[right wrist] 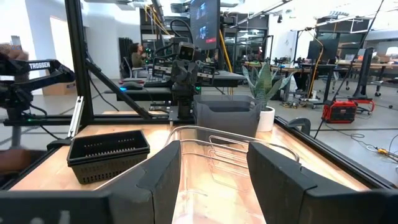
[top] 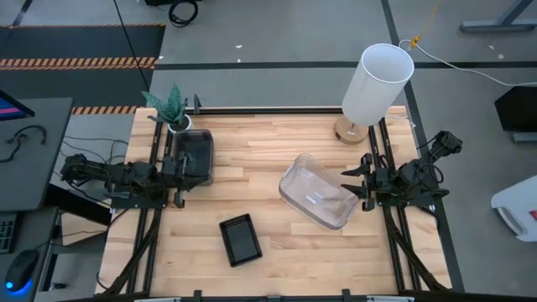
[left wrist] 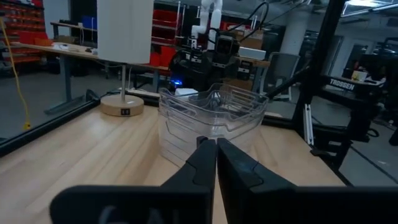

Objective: Stack baskets by color
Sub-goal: Return to Home Position

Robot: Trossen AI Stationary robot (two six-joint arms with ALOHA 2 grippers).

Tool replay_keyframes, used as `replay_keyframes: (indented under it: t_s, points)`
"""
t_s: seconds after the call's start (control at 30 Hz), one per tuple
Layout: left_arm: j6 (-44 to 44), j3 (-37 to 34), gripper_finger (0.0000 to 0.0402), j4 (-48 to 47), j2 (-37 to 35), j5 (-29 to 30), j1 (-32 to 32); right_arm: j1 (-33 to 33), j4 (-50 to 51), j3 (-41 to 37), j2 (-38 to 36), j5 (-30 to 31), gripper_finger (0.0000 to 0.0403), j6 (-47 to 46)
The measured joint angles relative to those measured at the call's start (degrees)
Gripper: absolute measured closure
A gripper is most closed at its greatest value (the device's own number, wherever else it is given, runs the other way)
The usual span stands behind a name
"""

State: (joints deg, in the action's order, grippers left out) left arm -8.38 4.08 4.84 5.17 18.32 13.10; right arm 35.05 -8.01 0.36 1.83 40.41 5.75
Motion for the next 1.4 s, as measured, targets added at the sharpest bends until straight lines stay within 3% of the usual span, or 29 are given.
replay_keyframes:
  t_s: [1.4]
  points:
    - [0.0, 0.0, 0.0374, 0.0, 0.0, 0.0, 0.0, 0.0, 0.0, 0.0, 0.0, 0.0, 0.0213, 0.0]
